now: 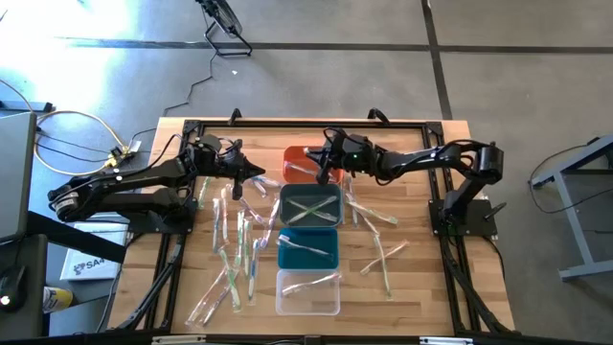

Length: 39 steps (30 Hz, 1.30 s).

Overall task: Pick & Place Toothbrushes
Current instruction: Put the blue toothbrush into the orange bin

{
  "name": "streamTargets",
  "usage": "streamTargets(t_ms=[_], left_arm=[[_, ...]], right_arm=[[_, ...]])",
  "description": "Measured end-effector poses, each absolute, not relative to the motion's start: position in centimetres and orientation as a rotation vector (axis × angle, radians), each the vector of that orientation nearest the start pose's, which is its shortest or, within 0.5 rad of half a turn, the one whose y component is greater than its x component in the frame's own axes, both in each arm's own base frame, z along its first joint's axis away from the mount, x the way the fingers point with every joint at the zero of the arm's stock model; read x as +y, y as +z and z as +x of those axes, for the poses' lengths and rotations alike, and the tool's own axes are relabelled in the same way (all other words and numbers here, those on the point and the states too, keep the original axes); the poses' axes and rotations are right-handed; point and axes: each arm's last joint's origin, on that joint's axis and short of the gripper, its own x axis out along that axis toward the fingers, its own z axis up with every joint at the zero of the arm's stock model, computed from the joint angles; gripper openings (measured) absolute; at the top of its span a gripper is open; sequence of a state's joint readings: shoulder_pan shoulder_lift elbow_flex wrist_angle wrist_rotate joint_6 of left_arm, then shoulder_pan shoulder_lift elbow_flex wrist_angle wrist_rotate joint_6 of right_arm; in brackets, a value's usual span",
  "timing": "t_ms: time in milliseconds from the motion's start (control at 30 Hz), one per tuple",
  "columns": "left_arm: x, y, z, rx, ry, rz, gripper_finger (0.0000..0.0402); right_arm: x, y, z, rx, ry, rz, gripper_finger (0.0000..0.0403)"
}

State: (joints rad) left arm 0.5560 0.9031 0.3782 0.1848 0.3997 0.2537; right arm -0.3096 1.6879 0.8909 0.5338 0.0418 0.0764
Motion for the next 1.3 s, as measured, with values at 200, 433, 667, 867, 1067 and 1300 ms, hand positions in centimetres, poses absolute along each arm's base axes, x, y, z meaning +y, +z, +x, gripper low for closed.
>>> streamTargets(t_ms=[200,433,667,867,1067,1300], left_arm=[[8.9,20.8,16.5,0.32,0.115,0.095,0.0001],[8.9,20.8,16.5,0.319,0.115,0.097,0.0001],[8.9,20.8,16.5,0.32,0.115,0.097,0.0001],[8.9,20.8,16.5,0.32,0.115,0.094,0.0001],[8.9,20.8,16.5,0.32,0.115,0.094,0.0001],[8.9,20.8,16.5,0.321,0.115,0.094,0.0001]], right_arm=[[-11.1,20.5,34.1,0.253,-0.364,0.115,0.0027],[-11.1,20.6,34.1,0.252,-0.371,0.114,0.0088],[-11.1,20.6,34.1,0.251,-0.37,0.109,0.0152],[-11.0,21.6,33.8,0.224,-0.369,0.104,0.0169],[-10.6,24.2,32.7,0.172,-0.365,0.097,0.016],[-9.8,26.5,30.5,0.222,-0.365,0.116,0.0146]])
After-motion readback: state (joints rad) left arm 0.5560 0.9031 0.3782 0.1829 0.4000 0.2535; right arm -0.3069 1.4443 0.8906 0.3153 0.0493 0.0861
